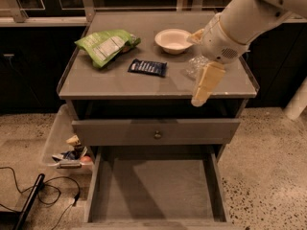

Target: Place rxbar blueberry into middle drawer

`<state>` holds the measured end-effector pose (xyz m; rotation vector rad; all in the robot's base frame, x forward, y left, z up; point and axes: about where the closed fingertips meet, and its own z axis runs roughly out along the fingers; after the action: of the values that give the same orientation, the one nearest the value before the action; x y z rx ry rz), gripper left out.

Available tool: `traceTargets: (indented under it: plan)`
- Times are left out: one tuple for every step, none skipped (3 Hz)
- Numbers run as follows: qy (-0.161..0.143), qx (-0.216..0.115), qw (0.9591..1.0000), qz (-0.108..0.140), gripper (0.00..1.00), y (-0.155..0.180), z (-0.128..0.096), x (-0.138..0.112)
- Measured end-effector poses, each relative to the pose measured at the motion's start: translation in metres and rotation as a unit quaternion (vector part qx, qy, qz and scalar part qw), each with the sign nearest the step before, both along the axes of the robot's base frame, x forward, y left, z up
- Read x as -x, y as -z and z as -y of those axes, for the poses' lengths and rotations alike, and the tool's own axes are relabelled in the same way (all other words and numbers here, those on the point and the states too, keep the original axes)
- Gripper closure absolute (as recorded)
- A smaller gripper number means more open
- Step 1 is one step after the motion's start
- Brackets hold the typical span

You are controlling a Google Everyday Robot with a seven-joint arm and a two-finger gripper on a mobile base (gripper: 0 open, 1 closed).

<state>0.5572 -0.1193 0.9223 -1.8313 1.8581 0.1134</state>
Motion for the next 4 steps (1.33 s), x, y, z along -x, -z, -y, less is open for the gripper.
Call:
traceTargets:
  plan:
    - [-0.02,-0.056,0.9978,-0.029,0.0,0.018,-0.028,-0.035]
    - [-0.031,-0.13,0.9884,-0.072,0.0,0.029,-0.051,-0.068]
    - [-0.028,-0.187,0.9753,-0.113,0.0,0.04,-0.065,-0.094]
    - [-0.016,-0.201,0.9699,-0.136,0.0,0.049,-0.075,-0.109]
